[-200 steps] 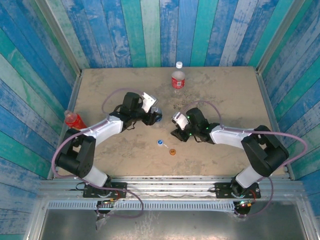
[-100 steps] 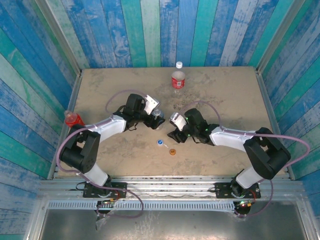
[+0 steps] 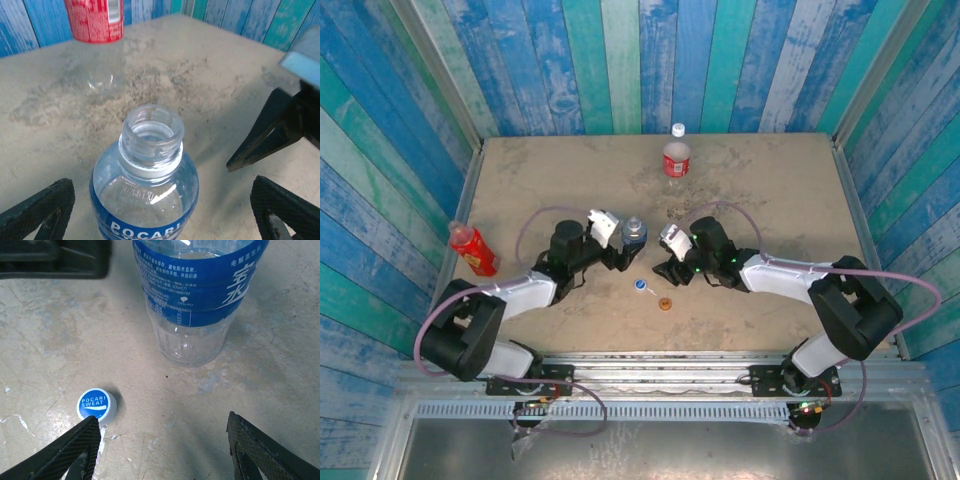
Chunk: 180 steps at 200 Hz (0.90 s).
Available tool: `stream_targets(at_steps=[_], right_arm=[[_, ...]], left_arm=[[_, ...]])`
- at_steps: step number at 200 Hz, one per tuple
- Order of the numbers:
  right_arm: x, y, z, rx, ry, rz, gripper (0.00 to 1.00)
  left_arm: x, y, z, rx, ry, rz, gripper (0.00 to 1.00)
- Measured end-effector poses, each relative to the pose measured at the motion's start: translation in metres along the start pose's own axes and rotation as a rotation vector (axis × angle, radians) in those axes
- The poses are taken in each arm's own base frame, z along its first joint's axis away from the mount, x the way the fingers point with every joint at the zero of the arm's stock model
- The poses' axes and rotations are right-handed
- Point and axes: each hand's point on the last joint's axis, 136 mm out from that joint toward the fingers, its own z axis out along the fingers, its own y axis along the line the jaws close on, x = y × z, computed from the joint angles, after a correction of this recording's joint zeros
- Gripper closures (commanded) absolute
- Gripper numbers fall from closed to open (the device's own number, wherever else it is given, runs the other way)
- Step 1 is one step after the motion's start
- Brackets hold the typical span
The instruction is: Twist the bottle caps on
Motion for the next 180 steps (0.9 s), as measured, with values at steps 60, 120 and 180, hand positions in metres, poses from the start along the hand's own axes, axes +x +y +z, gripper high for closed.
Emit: stream_targets(at_steps=[60, 120, 180], right_arm=[[-0.003, 0.001, 0.000, -0.007, -0.013, 0.003, 0.28], [0.008, 0.002, 0.001, -0.008, 0.005, 0.009, 0.27], [0.007, 0.002, 0.001, -0.007, 0.002, 0.008, 0.27]], left_arm=[[-0.014, -0.014, -0.002, -0.024, -0.178, 0.060, 0.06], [0.010, 0.004, 0.013, -0.109, -0.181, -0.001, 0.03], [0.033, 0.011, 0.022, -0.129, -0.124, -0.029, 0.09]])
